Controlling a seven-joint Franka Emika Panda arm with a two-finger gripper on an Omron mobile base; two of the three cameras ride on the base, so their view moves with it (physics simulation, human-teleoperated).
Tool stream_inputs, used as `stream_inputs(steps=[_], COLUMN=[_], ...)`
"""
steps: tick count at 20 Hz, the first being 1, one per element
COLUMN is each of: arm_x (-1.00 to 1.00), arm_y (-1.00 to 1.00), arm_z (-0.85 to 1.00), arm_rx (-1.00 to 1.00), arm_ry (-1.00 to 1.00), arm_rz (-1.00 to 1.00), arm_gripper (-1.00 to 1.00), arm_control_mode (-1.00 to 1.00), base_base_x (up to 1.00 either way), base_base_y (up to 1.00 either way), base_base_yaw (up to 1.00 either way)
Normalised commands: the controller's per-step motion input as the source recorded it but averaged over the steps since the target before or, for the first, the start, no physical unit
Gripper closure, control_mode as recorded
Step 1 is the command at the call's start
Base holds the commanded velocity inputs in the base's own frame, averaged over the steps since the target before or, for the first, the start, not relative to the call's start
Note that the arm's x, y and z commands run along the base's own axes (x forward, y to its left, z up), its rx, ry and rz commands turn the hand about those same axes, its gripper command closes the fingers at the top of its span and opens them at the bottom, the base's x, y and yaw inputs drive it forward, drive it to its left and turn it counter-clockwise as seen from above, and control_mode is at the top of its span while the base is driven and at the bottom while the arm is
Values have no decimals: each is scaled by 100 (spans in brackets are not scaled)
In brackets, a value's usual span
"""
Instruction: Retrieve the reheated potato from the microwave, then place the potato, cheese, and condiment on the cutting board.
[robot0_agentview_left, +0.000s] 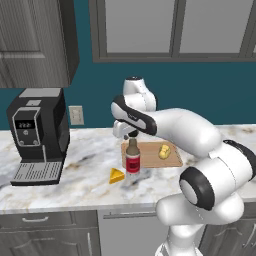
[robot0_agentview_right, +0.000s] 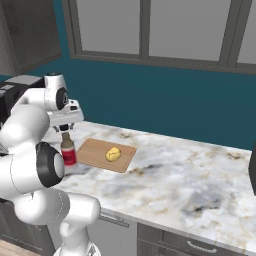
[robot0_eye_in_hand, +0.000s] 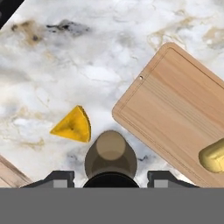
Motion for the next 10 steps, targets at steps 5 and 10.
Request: stream_inputs(steps=[5,10], arm_x=[1,13], arm_y=[0,-11], arm_z=[46,31], arm_rx=[-1,0], arm_ry=[-5,0], arm_rz=[0,0], arm_gripper=[100,100], arm_control_mode=[-100,-100], base_base_x=[0,0], base_base_y=[0,0], base_base_yaw=[0,0])
